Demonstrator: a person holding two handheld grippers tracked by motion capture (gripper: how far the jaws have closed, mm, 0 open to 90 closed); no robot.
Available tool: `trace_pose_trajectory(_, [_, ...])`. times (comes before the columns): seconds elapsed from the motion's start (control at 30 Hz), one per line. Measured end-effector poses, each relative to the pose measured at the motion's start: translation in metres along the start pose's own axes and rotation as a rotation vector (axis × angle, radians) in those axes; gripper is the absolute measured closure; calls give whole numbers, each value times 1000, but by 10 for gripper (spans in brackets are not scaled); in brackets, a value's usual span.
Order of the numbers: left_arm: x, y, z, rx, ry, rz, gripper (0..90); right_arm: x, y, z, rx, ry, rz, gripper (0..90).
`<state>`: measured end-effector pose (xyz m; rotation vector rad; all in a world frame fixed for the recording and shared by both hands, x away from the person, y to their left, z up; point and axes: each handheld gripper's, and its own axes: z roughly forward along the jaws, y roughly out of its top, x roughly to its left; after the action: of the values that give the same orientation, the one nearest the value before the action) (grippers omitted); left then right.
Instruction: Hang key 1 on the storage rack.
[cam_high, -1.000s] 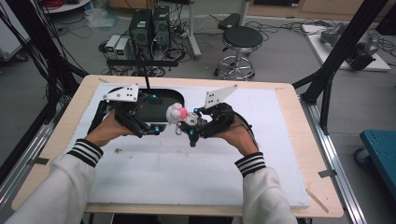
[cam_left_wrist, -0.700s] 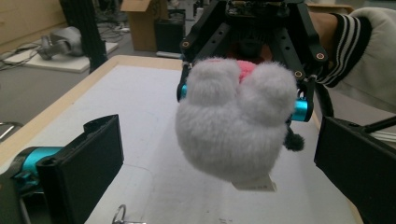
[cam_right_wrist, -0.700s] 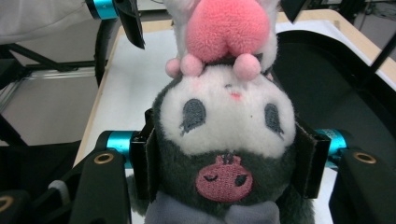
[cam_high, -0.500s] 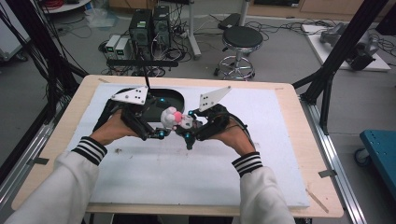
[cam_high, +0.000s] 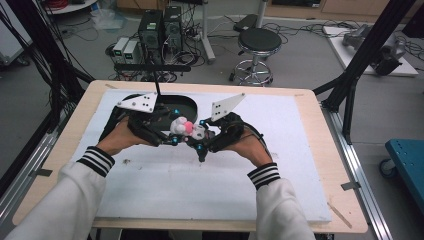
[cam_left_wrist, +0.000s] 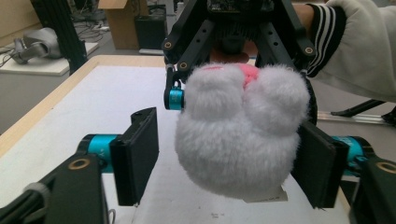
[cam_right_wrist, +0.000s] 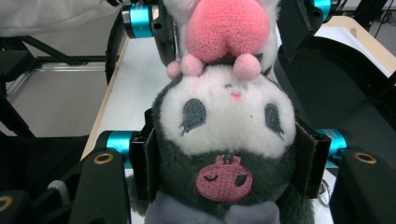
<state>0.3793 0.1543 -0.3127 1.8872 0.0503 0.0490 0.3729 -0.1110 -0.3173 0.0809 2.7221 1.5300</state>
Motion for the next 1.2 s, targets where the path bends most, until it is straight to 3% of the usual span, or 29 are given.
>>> trace_pose_trajectory(0.4, [-1,1,0,-2,-59,13,494,1,0,1,-1,18,-6,394])
trace_pose_trajectory(0.63, [-4,3,-1,-11,-37,11,528,1,1,1,-14,16,-4,369])
trace_pose_trajectory(0.73, [-4,4,-2,-14,-19,8,535,3,2,2,-17,-9,-16,278])
trace_pose_trajectory(0.8, [-4,4,-2,-11,-8,5,535,3,2,5,-35,-29,25,72])
trace_pose_trajectory(0.83, [-3,4,-2,-11,-4,2,536,4,2,6,-45,-42,37,9])
trace_pose_trajectory(0.93, [-3,5,-4,-12,6,-1,535,4,3,5,-75,-86,52,5])
trace_pose_trajectory(1.0, [-3,5,-6,-10,16,-1,536,4,4,3,-93,-84,50,5])
trace_pose_trajectory(1.2, [-2,6,-13,-14,55,-19,535,8,4,-3,-92,-120,55,5])
